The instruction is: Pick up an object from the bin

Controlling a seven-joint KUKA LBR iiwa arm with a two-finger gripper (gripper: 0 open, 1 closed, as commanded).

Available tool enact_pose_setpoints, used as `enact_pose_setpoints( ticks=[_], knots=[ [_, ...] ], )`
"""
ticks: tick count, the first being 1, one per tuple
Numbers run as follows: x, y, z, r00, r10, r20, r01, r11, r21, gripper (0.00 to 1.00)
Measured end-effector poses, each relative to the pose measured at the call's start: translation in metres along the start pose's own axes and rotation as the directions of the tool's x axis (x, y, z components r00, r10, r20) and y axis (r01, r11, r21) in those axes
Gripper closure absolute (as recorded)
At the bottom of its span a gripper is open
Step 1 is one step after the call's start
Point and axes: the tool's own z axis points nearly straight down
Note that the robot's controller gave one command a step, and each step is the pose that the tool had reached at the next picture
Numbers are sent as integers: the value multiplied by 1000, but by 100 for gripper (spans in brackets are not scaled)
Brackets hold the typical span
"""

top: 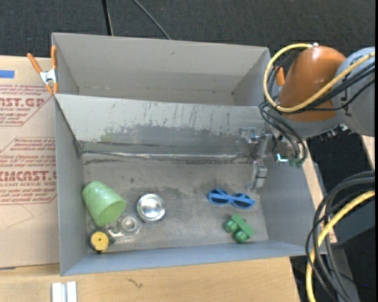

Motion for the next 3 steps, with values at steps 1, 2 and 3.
enact_pose_setpoints(
  ticks=[1,2,3],
  knots=[
    [42,-12,82,976,-217,0,217,976,-1,0],
    [40,-12,80,976,-218,7,218,976,2,100],
    [45,-9,-76,954,-299,15,299,954,7,100]
  ],
)
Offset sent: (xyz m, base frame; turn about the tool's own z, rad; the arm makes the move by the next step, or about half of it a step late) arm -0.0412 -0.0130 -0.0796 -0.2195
